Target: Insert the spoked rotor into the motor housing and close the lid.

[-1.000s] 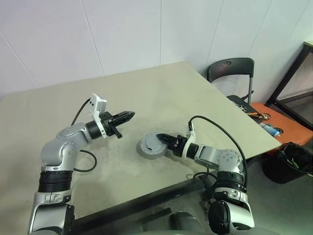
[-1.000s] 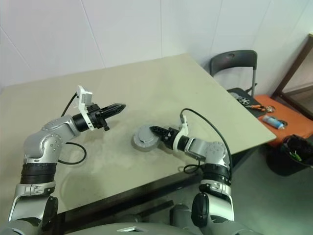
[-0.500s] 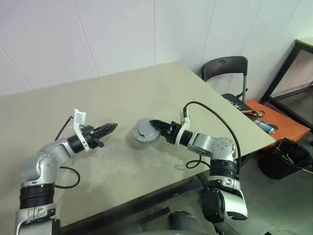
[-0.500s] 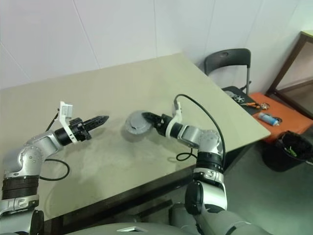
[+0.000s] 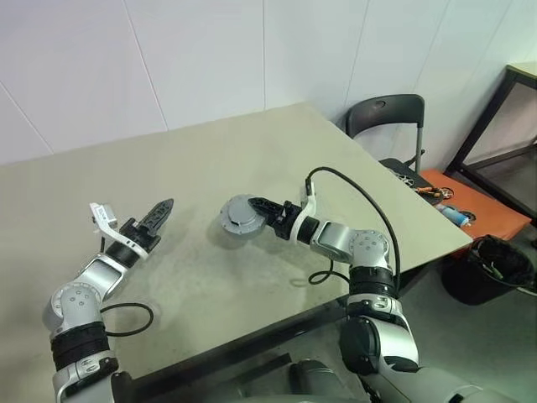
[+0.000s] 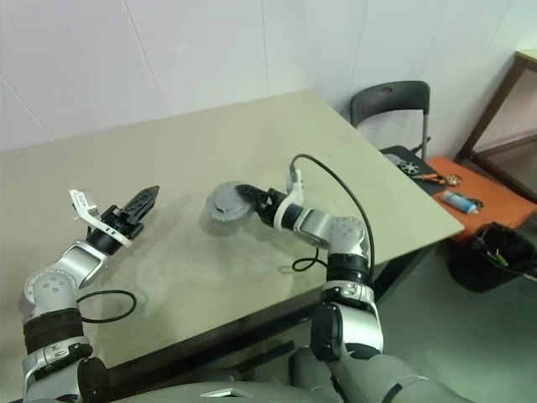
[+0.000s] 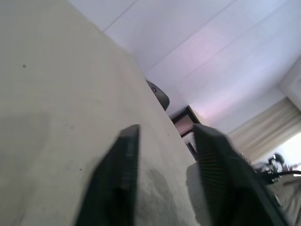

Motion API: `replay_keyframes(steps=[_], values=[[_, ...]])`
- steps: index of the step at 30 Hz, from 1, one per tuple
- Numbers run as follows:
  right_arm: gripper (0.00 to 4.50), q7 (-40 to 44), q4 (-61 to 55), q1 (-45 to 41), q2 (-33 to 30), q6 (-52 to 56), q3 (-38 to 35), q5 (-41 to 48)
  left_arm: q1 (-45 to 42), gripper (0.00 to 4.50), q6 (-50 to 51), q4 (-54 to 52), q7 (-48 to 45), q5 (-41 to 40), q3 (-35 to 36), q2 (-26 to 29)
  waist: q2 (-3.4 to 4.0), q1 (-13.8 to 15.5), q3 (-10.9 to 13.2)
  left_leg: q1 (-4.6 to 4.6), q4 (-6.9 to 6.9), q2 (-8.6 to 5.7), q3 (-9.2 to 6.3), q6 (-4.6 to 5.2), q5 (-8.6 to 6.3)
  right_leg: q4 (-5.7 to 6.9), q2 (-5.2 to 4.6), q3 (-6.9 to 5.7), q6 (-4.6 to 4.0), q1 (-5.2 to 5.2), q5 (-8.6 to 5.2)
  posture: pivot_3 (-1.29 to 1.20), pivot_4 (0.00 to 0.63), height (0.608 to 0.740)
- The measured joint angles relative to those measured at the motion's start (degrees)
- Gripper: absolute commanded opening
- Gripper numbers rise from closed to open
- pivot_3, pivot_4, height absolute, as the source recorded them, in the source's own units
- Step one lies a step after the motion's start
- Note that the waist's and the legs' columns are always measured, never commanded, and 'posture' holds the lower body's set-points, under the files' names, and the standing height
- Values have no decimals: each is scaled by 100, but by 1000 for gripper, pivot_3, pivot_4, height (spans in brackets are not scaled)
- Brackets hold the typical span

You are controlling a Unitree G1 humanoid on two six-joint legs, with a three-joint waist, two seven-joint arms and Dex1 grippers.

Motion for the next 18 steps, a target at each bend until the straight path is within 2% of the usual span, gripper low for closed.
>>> replay_keyframes(steps=[4, 9, 18], values=[[2117, 14, 201, -211, -3, -154, 2, 0, 214, 4322, 44, -151, 64, -18, -213, -84, -1, -45, 0, 0, 1, 0, 3, 23, -12, 2, 0, 5, 0, 0, 1, 0, 0, 740], [2117, 84, 449, -382, -3, -307, 114, -6, 273, 4322, 429, -484, 170, -175, -459, -112, -1, -51, -1, 1, 1, 0, 4, 23, -12, 5, 1, 5, -1, 0, 1, 0, 0, 740], [2117, 164, 683, -436, -17, -488, 450, -73, 204, 4322, 743, -834, 722, -1114, -476, -806, -3, -46, -2, 1, 4, -1, 5, 22, -12, 5, 0, 7, -1, 1, 2, 0, 0, 740]])
